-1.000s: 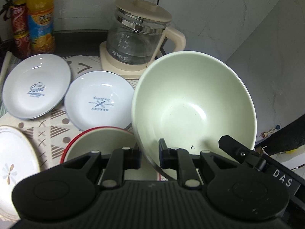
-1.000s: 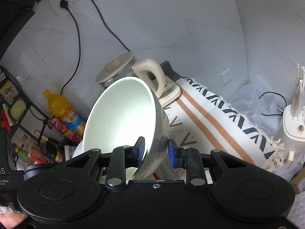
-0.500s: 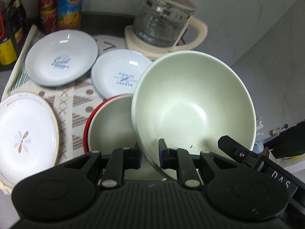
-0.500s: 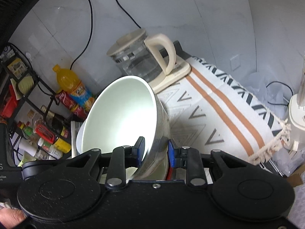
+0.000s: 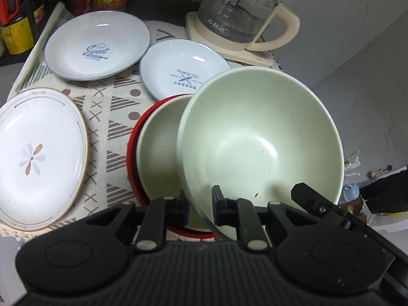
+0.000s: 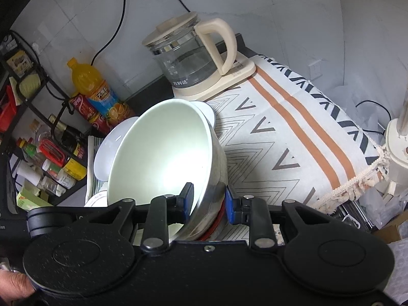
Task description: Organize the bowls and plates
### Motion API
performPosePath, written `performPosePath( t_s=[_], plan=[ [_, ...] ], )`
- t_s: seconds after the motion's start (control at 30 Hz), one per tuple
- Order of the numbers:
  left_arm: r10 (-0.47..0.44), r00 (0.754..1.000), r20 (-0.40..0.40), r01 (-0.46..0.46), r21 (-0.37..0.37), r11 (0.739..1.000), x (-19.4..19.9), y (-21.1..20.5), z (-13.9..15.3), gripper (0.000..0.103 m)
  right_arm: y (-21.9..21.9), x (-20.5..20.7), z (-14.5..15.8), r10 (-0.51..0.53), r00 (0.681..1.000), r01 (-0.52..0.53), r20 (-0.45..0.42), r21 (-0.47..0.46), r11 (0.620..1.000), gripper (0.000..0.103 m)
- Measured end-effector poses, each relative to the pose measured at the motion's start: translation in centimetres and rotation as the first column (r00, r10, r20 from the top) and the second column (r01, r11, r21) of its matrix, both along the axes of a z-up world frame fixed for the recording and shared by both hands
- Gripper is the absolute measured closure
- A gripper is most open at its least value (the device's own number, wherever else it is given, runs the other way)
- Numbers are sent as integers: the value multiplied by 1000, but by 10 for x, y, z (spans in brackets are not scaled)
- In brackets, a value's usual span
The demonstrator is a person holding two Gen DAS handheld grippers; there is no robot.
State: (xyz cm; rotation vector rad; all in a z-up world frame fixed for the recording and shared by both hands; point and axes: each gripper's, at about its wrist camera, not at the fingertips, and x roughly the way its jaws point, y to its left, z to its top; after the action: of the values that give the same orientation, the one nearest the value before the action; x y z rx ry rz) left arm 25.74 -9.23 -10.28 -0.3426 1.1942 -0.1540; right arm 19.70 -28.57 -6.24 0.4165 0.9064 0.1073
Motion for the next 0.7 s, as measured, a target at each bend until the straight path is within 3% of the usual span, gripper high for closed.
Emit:
performPosePath(
  t_s=[0.4, 0.53, 0.7],
  plan=[
    [50, 998, -37, -50, -1, 999, 7, 18, -17, 88, 17, 12, -17, 45, 997, -45, -61, -6, 999, 76],
    [55, 997, -47, -55, 9, 998, 13, 19, -18, 87, 18, 18, -19, 50, 995, -50, -88, 8, 999, 71],
    [78, 997, -23, -76, 51, 996, 21, 22, -10, 83, 18, 22, -9, 55, 997, -55, -61, -4, 998, 67]
  ],
)
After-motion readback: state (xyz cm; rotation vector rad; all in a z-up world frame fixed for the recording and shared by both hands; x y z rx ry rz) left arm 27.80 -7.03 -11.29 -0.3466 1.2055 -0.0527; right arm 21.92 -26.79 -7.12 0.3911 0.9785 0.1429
